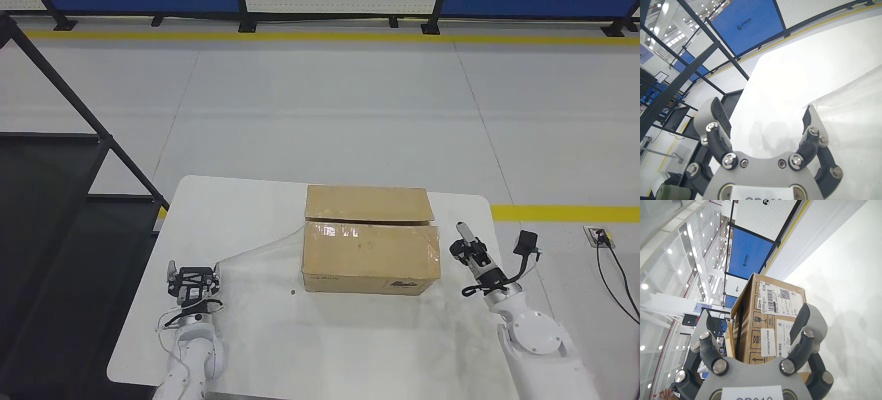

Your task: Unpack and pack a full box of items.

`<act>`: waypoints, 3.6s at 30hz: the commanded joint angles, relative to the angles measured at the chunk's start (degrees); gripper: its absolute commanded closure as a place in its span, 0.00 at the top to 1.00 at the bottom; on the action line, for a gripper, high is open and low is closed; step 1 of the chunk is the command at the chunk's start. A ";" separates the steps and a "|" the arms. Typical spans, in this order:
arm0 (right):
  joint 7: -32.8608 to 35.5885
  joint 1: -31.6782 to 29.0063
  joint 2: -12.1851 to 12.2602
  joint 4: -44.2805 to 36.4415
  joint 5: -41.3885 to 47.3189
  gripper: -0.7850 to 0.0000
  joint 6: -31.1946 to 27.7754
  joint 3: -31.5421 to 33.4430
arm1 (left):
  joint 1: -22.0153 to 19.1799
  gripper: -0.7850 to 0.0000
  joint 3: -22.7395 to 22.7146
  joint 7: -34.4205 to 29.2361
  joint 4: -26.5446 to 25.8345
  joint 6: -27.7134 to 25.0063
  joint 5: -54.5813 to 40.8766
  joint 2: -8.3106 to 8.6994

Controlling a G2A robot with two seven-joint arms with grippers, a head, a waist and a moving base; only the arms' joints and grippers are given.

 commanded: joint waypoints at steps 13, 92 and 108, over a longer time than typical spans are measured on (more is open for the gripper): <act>-0.17 -0.31 0.15 -0.48 0.33 1.00 0.26 -0.13 | 4.49 1.00 -1.35 -1.50 -4.66 -7.32 4.30 1.17; 19.27 6.42 1.76 5.65 11.24 1.00 -3.60 -3.11 | 11.16 1.00 -8.91 1.55 -27.05 -28.48 -31.71 1.19; 23.01 8.04 2.08 3.78 17.36 1.00 -3.33 -2.68 | 13.25 1.00 -7.99 -5.17 -32.89 -36.65 -44.15 0.96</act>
